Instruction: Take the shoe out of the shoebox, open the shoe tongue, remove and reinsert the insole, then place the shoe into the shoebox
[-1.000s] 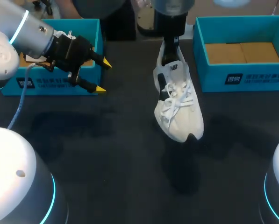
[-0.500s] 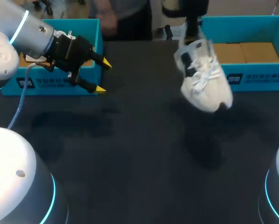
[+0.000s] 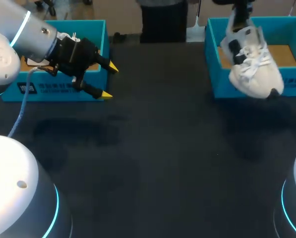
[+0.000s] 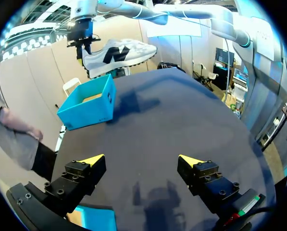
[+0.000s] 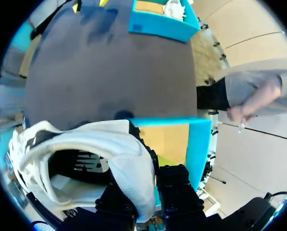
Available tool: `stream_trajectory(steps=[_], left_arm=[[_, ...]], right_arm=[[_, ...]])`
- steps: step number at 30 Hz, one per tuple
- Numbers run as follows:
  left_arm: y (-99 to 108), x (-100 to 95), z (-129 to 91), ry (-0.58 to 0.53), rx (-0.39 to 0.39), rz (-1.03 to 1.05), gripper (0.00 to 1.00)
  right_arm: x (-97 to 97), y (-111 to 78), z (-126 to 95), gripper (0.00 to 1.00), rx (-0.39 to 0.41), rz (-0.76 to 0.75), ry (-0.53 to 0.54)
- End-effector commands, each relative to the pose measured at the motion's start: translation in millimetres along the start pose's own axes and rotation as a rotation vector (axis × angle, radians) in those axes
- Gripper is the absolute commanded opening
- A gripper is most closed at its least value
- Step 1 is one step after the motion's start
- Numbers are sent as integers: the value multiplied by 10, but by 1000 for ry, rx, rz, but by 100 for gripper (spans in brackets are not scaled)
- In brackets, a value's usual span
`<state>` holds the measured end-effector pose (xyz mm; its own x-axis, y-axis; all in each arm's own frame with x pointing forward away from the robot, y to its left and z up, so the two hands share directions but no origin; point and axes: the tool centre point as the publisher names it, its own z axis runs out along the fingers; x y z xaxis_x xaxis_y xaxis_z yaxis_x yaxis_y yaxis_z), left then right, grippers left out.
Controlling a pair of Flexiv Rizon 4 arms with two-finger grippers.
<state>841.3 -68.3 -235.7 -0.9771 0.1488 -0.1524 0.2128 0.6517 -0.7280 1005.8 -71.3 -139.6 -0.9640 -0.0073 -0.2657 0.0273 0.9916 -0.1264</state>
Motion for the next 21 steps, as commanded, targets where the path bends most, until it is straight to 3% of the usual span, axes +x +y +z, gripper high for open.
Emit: stream_trajectory(steps=[1, 5, 21], left_arm=[[-2, 9, -5, 0, -3, 0, 100], [-2, 9, -5, 0, -3, 0, 100], [-2, 9, -5, 0, -3, 0, 100]], right_arm=[[-65, -430, 31, 0, -11, 29, -13], [-73, -653, 132, 0, 22, 80, 15], [-73, -657, 137, 0, 20, 82, 6]])
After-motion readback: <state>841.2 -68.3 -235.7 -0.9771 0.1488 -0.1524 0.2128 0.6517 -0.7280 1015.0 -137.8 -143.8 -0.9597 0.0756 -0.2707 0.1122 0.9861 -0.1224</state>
